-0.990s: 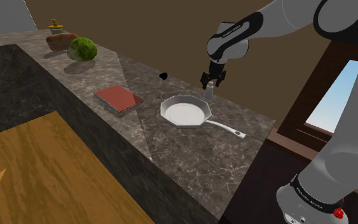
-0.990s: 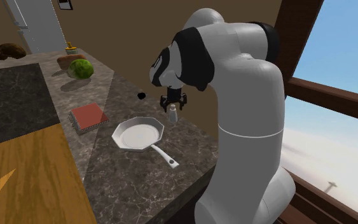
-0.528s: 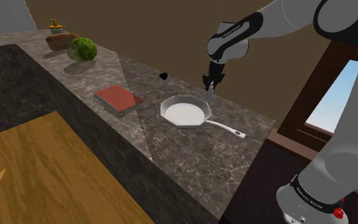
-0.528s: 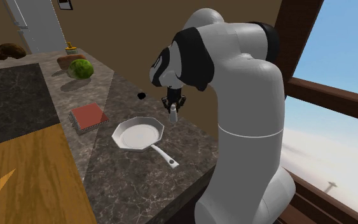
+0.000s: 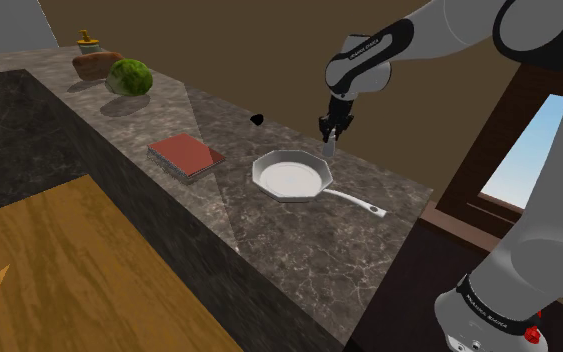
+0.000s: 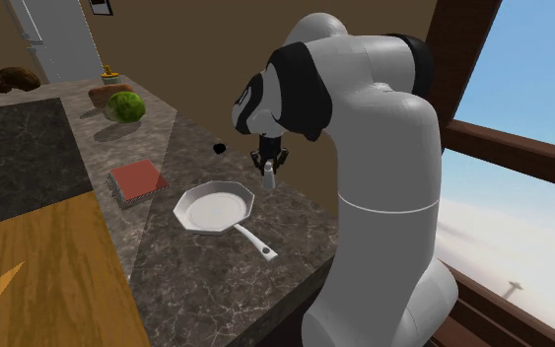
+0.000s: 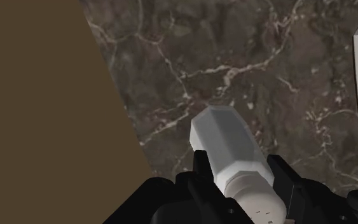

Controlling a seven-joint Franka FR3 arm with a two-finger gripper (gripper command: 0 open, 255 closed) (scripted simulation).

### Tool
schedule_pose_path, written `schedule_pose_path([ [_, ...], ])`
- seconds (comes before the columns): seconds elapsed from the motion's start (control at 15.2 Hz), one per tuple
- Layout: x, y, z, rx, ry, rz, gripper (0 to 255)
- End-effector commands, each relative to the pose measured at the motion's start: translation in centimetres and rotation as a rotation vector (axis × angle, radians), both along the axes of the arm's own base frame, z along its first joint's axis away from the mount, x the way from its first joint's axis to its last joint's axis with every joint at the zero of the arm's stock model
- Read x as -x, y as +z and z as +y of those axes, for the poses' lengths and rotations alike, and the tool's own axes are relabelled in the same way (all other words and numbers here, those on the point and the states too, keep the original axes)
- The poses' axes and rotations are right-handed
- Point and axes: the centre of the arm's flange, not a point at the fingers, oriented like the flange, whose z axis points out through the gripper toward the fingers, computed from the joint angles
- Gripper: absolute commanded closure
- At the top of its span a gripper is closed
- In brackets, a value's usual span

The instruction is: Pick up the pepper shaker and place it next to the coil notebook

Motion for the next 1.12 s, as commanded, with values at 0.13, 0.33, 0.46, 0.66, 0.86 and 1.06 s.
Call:
schedule_pose_path([
  [0.13, 0.0, 1.6, 0.0, 0.0, 0.0, 0.0, 255],
  [0.33, 0.0, 3.1, 0.0, 0.0, 0.0, 0.0, 255],
  [0.46, 0.0, 4.2, 0.0, 0.0, 0.0, 0.0, 255],
  [0.66, 0.0, 5.8, 0.0, 0.0, 0.0, 0.0, 255],
  [0.86, 0.0, 7.4, 0.0, 0.0, 0.0, 0.0, 255],
  [1.06, 0.0, 8.9, 0.0, 0.0, 0.0, 0.0, 255],
])
